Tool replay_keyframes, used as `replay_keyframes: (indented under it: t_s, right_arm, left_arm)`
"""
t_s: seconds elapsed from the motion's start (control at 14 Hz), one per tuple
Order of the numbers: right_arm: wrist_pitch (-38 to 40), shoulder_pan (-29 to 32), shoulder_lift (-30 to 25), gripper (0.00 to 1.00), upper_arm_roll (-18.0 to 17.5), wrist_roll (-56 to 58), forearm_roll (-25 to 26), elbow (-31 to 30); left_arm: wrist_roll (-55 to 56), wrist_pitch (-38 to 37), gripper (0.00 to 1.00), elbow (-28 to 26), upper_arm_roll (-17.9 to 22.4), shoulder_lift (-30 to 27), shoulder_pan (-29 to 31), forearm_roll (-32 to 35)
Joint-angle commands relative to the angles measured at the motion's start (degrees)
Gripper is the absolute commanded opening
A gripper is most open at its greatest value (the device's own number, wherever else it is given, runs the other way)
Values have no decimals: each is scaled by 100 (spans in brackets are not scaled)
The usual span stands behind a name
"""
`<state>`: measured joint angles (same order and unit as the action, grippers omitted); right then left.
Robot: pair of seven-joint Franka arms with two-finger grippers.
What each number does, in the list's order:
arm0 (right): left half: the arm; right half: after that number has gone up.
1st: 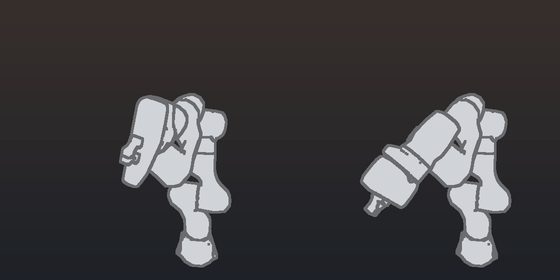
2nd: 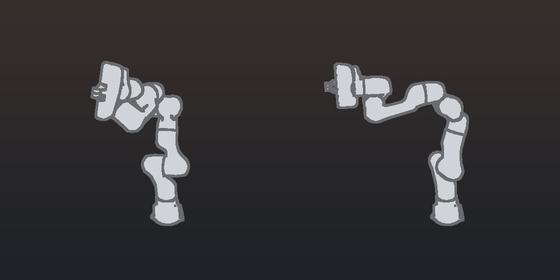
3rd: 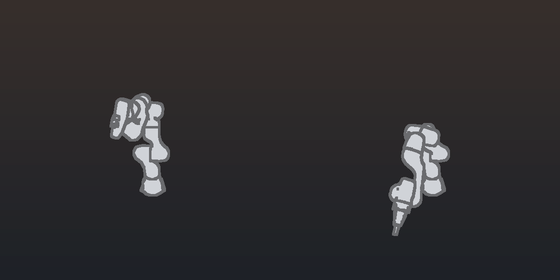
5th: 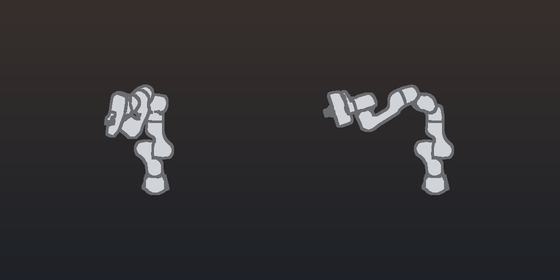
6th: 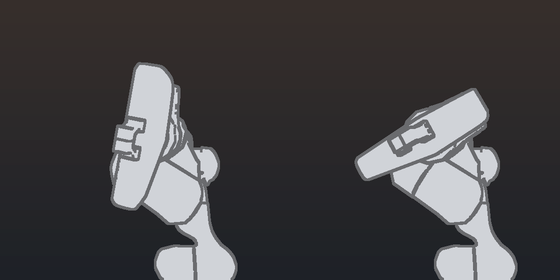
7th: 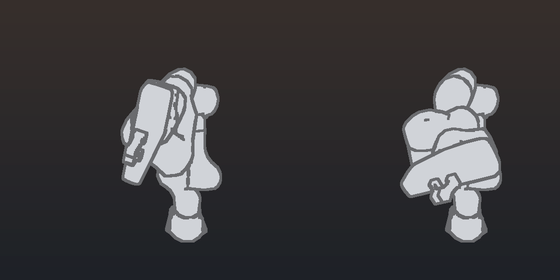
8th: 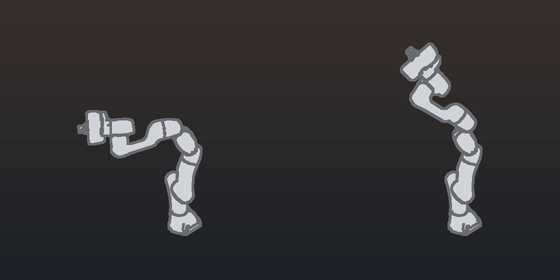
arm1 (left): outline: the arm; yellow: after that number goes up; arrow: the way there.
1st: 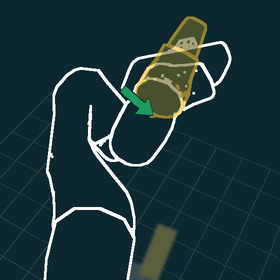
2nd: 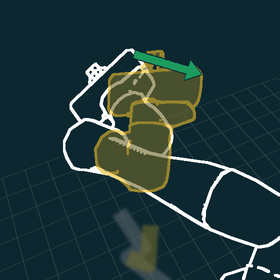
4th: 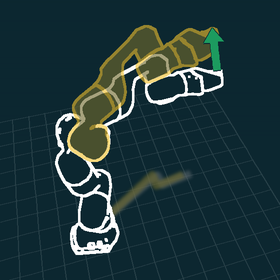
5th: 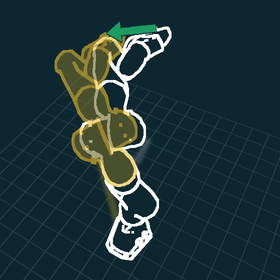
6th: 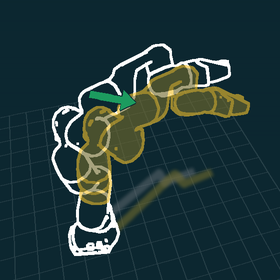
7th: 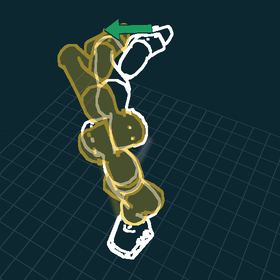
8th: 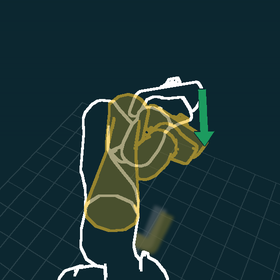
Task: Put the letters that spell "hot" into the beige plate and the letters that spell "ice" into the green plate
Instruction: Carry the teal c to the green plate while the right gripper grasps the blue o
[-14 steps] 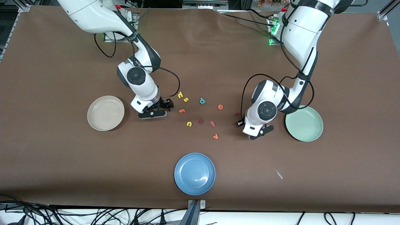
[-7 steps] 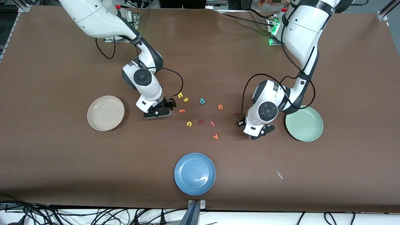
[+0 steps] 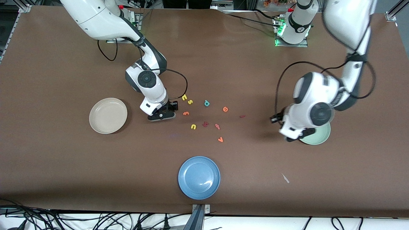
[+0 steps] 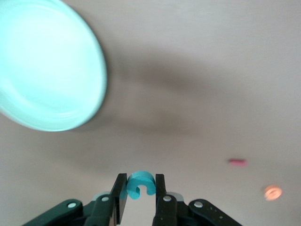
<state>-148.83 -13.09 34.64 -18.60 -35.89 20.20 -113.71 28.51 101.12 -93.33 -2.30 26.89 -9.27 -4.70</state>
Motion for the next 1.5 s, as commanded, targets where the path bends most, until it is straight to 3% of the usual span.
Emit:
replay_keyframes:
  t_s: [0.0,0.5,0.64,0.79,0.86,1.07,1.43]
  right_arm:
    - [-41,-9,113,69,-30,-103,115,226]
    - [-59,-45,219,58,-21,-76,142,279]
    - [-67,-45,228,54,-21,-76,133,271]
    - [-259,-45,236,50,-21,-85,142,262]
    - [-339,-45,236,48,-12,-85,142,236]
    - [-349,-45,236,41,-12,-111,124,227]
    - [-314,-36,228,16,14,-103,133,218]
  left_arm:
    - [-906,-241,7,-202,-33,-88,495,275]
    - [-1357,443,15,-334,-33,913,901,698]
    - [-1357,505,30,-378,-33,967,918,769]
    - [-1374,505,70,-335,-42,941,997,769]
    - [-1374,497,99,-300,-42,914,989,769]
    - [-1103,418,100,-255,-112,477,866,681]
    - [-5,487,99,-168,-1174,272,813,471]
